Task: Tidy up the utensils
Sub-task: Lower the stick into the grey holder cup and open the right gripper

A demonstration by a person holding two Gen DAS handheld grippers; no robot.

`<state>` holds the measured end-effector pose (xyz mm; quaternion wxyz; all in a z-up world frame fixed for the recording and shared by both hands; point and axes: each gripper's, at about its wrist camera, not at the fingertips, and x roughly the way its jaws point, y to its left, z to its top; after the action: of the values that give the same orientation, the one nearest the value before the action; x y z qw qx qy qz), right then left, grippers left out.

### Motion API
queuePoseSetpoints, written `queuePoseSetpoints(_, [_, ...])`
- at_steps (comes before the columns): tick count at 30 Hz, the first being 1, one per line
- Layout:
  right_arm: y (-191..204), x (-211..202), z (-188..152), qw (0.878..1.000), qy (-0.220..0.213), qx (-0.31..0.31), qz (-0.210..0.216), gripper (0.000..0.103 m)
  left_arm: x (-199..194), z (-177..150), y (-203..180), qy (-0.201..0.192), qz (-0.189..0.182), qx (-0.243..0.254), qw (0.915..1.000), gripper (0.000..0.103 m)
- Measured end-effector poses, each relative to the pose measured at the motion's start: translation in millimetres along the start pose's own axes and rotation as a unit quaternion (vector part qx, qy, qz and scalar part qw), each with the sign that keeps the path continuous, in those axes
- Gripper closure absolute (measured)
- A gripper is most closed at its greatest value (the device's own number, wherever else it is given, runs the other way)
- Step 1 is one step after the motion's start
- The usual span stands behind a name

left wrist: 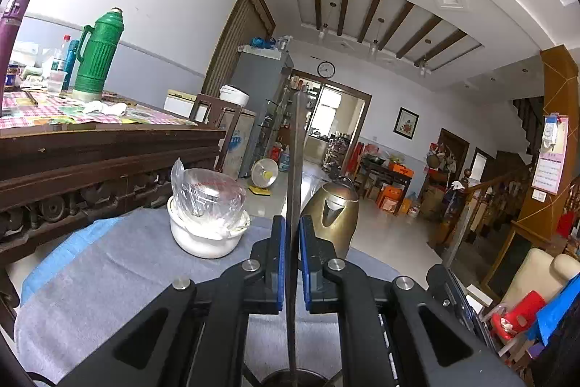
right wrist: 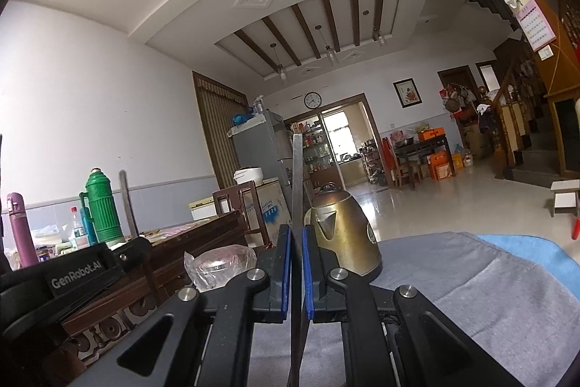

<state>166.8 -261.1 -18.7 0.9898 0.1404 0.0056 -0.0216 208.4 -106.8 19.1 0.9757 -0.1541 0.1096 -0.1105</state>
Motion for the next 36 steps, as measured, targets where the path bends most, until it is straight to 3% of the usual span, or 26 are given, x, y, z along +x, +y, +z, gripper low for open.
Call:
queuePoseSetpoints(10, [3.5, -0.3, 0.6, 1.000, 0.007, -0.010, 0.014, 0.095, -13.4, 2.9, 6.4, 0.011, -0.021, 0.002, 0.9997, 0.096])
queuePoseSetpoints(14, [4.4, -5.1, 2.5, 1.000, 0.010, -0.019, 0.017, 0.095, -36.9, 16.5, 11.9, -0.006, -0.029, 0.006, 0.9996, 0.095])
queuePoseSetpoints(16, [3.1, -10.6, 5.7, 1.000, 0.007, -0.015, 0.018, 0.095, -49.1, 22.6, 15.4, -0.017, -0.031, 0.011, 0.9993, 0.089])
queuePoseSetpoints(18, [1.0, -18.8, 11.3, 1.000, 0.001, -0.014, 0.020, 0.095, -62.1, 27.9, 19.5, -0.024, -0.023, 0.020, 0.9992, 0.057])
queuePoseSetpoints(20, [1.6, -29.8, 18.2, 1.000, 0.000, -0.020, 0.024, 0.095, -78.5, 32.7, 26.8, -0.033, -0.015, 0.029, 0.9989, 0.043])
queuePoseSetpoints(23, [1.7, -47.4, 27.1, 0.999, 0.002, -0.025, 0.035, 0.095, -95.7, 35.3, 36.5, -0.032, 0.000, 0.048, 0.9983, 0.031])
queuePoseSetpoints(26, [1.4, -64.9, 32.1, 0.998, 0.014, -0.028, 0.052, 0.094, -109.6, 30.8, 56.4, -0.014, 0.018, 0.050, 0.9985, 0.027])
queuePoseSetpoints(29, [2.6, -79.0, 29.5, 0.996, 0.040, -0.032, 0.067, 0.084, -114.9, 22.6, 74.8, 0.012, 0.037, 0.046, 0.9982, 0.023])
queuePoseSetpoints(31, [2.1, -88.6, 23.3, 0.995, 0.057, -0.024, 0.079, 0.065, -112.9, 12.4, 86.6, 0.042, 0.048, 0.041, 0.9971, 0.023])
queuePoseSetpoints(32, [1.3, -93.8, 18.9, 0.994, 0.065, -0.019, 0.085, 0.041, -109.9, 6.2, 91.4, 0.064, 0.053, 0.039, 0.9958, 0.023])
queuePoseSetpoints(33, [1.1, -98.4, 15.2, 0.994, 0.065, -0.018, 0.086, 0.035, -107.3, 1.3, 94.6, 0.078, 0.056, 0.037, 0.9947, 0.023])
queuePoseSetpoints(36, [4.6, -108.2, 1.2, 0.992, 0.082, -0.033, 0.087, 0.037, -98.7, -19.1, 102.7, 0.134, 0.073, 0.032, 0.9879, 0.023])
